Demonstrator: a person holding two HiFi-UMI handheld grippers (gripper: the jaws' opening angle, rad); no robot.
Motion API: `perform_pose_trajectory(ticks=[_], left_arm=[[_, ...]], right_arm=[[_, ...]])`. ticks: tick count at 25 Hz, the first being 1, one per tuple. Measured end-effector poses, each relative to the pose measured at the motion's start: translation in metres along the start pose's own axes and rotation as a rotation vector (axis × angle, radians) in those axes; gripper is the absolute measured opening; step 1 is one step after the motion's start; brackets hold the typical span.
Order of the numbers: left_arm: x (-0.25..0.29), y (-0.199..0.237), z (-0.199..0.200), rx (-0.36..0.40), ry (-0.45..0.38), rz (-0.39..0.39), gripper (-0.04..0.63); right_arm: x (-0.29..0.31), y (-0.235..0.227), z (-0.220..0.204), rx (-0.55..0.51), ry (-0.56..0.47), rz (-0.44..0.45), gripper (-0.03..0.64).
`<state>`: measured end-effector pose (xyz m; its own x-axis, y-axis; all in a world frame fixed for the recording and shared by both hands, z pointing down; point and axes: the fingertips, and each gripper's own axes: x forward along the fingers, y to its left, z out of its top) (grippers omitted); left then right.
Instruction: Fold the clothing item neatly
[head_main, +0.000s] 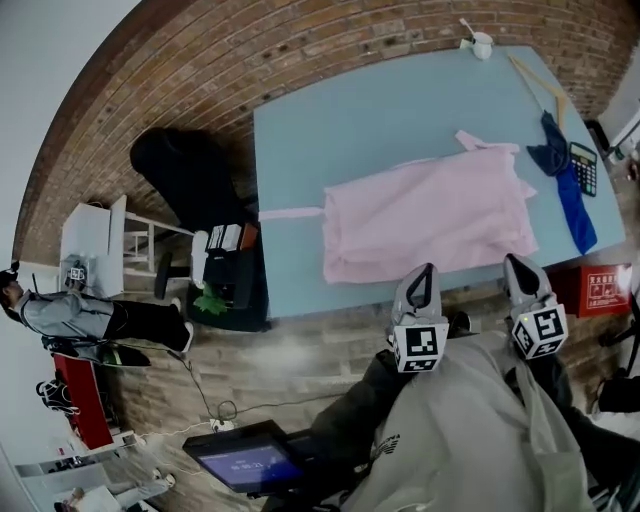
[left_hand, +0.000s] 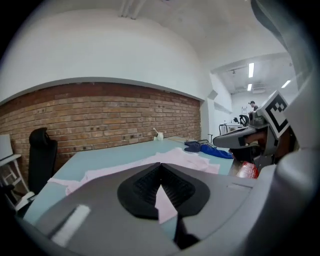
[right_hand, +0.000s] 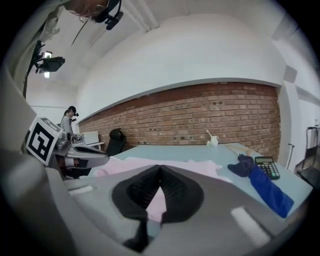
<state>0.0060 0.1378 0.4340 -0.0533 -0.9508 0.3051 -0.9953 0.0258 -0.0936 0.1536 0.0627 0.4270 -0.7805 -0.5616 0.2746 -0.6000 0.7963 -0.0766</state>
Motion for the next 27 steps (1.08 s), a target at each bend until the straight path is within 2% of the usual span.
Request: perform_pose_trajectory(ticks=[5,11,16,27], left_arm=[[-0.009,0.002,-0.014,-0.049,0.014,0.033,0.006],[-0.01,-0.008,-0.028,-0.05,0.063,-0.006,0.006],[-0.008,-0.015,-0.033,-0.051,0.081,-0.041,0.006],[-0.005,-0.022,-0.039,-0.035,0.086,-0.067,0.006]], right_arm=[[0.011,0.019,-0.005,-0.034,0.027,0.043,0.0],[0.012,0.041,-0.009,-0.072,0.041,0.084,0.0],[0.007,0.041,-0.013,-0.076,0.055,0.068,0.0],[0.001,0.04,-0.021,-0.073,0.063,0.056,0.0]])
